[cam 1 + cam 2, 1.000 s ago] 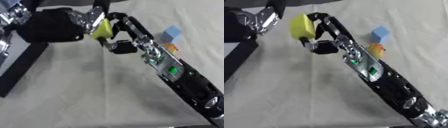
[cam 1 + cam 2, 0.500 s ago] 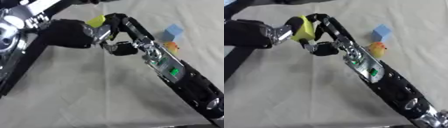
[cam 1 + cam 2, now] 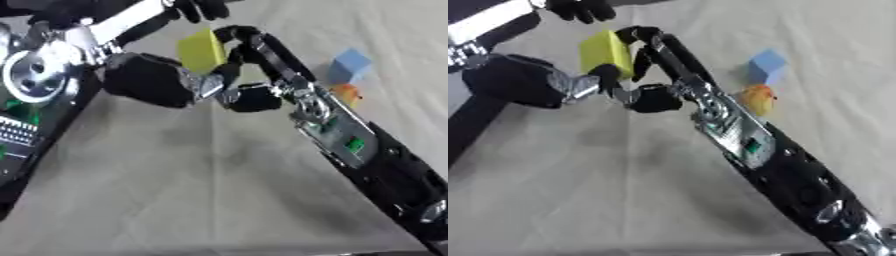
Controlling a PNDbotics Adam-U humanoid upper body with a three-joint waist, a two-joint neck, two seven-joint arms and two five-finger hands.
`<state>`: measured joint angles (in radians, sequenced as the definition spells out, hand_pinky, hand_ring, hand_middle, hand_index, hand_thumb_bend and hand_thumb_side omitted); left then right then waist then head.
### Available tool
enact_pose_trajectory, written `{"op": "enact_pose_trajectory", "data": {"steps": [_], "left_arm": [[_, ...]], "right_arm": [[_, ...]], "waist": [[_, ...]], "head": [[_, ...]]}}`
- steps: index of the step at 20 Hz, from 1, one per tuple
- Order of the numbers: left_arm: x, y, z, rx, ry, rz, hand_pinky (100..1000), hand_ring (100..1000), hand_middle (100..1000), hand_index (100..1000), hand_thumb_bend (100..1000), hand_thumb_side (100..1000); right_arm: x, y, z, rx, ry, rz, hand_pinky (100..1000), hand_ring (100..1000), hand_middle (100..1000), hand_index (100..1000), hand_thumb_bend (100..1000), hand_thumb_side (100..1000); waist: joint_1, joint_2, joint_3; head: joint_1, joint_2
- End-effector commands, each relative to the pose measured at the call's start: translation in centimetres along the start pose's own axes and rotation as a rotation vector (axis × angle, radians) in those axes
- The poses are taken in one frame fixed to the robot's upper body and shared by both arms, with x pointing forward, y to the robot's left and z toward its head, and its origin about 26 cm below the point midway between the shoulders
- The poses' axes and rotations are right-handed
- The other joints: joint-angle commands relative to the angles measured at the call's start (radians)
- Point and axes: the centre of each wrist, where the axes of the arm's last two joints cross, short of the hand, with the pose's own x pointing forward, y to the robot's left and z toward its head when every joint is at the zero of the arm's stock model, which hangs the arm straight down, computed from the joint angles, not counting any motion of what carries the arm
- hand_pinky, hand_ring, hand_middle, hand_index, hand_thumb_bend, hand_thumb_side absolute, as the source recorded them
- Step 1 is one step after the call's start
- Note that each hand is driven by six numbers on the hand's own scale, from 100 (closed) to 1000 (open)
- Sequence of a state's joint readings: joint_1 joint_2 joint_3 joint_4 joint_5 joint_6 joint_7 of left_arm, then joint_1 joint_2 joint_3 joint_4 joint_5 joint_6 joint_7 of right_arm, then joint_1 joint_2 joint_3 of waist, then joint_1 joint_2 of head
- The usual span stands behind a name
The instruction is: Pick up the objects with one hand, pass them to the other hand, and then place them into the box on the other side of the table.
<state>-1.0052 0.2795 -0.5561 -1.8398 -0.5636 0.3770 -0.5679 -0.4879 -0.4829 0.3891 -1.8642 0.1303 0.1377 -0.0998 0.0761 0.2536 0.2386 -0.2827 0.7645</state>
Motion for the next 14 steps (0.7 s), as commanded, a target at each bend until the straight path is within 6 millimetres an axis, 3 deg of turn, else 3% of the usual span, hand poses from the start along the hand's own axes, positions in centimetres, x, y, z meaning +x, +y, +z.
{"op": "enact_pose_trajectory", "data": {"steps": [1, 14], "left_arm": [[0.2, 0.4, -0.2, 0.004, 0.015, -0.058, 829, 788, 751, 831, 393, 437], [0.2, 0.3, -0.7, -0.001, 0.087, -0.180, 826, 794, 766, 835, 454, 383]], "right_arm": [[0.5, -0.6, -0.1, -0.003, -0.031, 0.029, 499, 416, 455, 532, 199, 100], [-0.6, 0.4, 0.1, 0.019, -0.025, 0.046, 502, 415, 453, 530, 195, 100]], "waist": [[0.012, -0.040, 0.001], [0.013, -0.040, 0.010]], "head": [[0.004, 0.006], [0.008, 0.006]]}}
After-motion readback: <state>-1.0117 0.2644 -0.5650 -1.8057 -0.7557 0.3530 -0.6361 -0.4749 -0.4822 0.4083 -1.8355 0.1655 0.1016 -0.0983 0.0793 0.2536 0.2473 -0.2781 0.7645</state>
